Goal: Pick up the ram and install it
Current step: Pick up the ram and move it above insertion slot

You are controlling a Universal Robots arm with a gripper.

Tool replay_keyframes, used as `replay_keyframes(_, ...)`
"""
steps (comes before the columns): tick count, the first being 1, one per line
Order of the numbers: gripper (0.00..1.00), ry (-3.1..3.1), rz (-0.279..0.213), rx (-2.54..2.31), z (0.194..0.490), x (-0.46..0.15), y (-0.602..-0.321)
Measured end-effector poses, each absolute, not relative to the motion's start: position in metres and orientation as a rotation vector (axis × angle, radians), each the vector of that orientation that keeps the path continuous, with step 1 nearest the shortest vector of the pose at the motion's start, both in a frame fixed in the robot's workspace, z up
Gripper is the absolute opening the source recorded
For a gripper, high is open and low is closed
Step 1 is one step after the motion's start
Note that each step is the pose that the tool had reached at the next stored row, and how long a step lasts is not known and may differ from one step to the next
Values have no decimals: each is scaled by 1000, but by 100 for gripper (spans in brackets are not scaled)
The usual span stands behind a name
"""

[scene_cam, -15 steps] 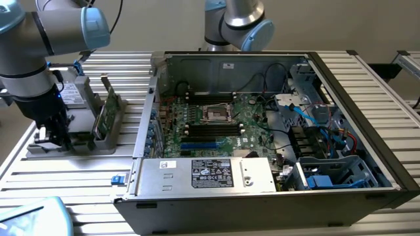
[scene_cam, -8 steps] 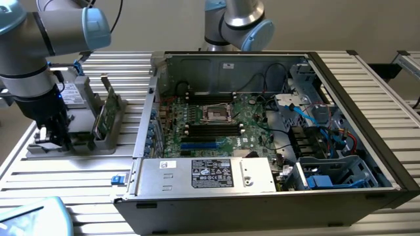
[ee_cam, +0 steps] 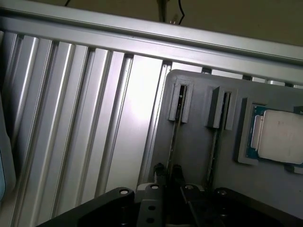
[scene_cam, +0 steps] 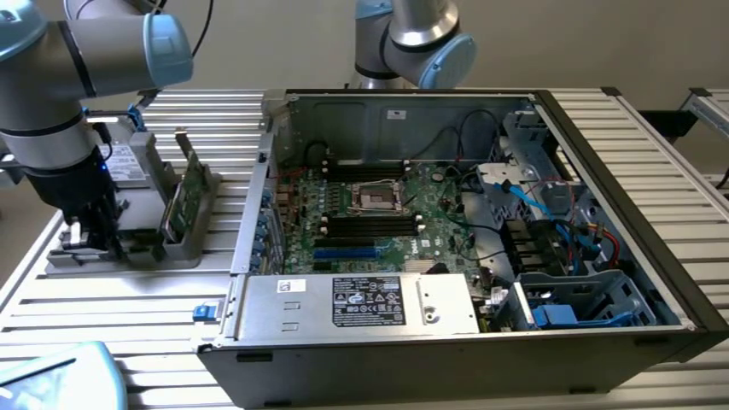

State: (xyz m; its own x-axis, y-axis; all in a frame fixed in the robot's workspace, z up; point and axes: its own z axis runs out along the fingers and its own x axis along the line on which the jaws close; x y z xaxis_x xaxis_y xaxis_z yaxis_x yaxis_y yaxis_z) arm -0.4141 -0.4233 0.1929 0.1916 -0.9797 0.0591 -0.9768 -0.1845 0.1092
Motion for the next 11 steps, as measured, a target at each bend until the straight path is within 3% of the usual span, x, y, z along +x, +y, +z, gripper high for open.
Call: replay_keyframes(11, 15, -1921, -40, 2326, 193, -414, -423)
